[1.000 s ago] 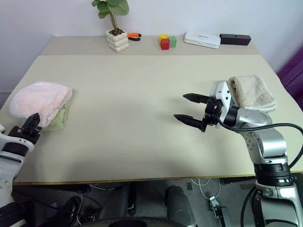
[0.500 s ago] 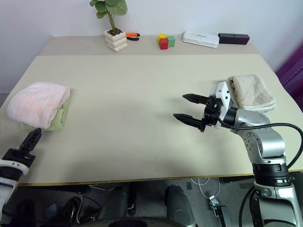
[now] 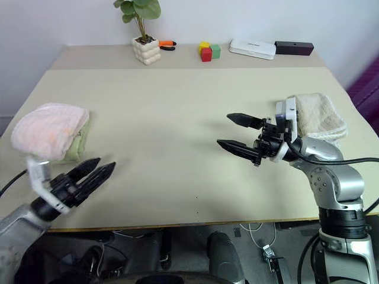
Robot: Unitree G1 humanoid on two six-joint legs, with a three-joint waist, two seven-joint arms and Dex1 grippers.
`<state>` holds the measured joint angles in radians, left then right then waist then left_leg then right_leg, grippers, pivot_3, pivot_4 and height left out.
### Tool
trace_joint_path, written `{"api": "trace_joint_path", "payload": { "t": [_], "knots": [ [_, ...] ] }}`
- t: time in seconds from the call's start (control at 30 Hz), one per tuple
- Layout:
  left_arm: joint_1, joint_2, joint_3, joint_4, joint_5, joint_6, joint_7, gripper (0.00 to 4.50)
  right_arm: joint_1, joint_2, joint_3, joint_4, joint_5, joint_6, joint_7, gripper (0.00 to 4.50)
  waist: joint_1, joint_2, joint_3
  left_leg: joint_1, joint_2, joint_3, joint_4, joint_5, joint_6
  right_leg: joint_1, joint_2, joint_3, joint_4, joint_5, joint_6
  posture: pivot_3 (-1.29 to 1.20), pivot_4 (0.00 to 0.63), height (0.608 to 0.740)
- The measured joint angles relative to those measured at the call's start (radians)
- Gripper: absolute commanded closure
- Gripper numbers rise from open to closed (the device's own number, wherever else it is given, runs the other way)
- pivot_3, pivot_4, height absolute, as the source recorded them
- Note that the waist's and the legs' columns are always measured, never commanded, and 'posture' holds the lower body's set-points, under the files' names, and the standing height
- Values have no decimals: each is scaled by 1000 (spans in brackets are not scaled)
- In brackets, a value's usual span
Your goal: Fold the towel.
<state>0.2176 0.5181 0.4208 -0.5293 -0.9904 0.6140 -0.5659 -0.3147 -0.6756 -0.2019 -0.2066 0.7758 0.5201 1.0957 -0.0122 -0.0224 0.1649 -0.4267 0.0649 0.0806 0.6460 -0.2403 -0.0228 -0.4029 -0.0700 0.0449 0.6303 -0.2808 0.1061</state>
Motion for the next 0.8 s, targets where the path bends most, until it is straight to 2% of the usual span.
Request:
{"api": "trace_joint_path", "payload": {
  "t": [0.23,0.47,0.67,0.8],
  "knots": [
    [-369,8,-175,190,191,-55,1,27,-1,-18,7,26,-91,-64,-8,0,0,0,0,-1,-1,3,1,0,2,0,5,1,0,0,1,0,150,735],
    [-612,67,-292,405,339,-132,-171,27,-1,-52,9,80,-144,-115,15,0,1,0,0,-1,0,3,1,0,2,0,9,1,2,2,4,0,150,735],
    [-700,98,-372,681,484,-295,-370,27,-13,-51,7,73,-149,-115,-19,0,1,0,0,-1,0,3,1,0,2,-1,9,1,2,2,5,0,150,735],
    [-707,52,-391,727,539,-362,-386,27,-4,-55,5,88,-156,-123,0,0,6,0,0,-2,0,3,2,0,2,0,8,1,2,2,5,0,150,735]
  ]
}}
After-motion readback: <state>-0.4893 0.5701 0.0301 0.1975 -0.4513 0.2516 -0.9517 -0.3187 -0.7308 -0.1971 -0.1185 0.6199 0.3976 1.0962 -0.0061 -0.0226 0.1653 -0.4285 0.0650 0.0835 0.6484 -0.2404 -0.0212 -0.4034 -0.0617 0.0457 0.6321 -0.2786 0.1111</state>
